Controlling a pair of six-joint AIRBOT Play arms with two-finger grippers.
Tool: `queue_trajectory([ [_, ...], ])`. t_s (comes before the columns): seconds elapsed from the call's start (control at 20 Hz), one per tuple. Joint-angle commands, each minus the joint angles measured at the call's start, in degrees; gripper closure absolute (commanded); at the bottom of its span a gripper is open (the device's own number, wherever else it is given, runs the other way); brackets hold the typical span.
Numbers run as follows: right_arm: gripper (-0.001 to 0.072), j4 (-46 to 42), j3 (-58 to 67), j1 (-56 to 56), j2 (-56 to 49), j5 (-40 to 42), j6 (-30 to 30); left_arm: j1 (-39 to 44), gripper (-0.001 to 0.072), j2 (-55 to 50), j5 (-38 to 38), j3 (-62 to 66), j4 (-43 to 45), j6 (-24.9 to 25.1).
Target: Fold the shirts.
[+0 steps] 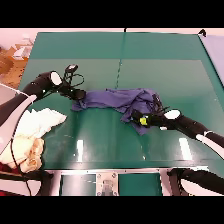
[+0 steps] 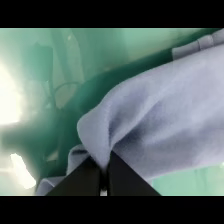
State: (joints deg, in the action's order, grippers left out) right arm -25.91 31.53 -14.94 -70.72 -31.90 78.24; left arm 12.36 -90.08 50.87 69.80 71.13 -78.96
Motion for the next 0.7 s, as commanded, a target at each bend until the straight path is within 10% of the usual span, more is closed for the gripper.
queue_trajectory([
  [0.0,0.0697,-5.05,3.43,7.3,0.83,-5.38,-1.92,-1.01,0.0679,-0.02,5.44,1.9,5.51,-0.09],
  [0.2,0.0697,-19.89,10.01,30.53,2.19,-22.36,-2.23,-8.17,0.0679,0.02,12.61,5.05,3.78,-0.04],
  [0.65,0.0697,-23.17,18.78,44.89,-4.33,-21.77,-15.45,-10.75,0.0678,0.0,15.3,5.03,-9.57,6.03],
])
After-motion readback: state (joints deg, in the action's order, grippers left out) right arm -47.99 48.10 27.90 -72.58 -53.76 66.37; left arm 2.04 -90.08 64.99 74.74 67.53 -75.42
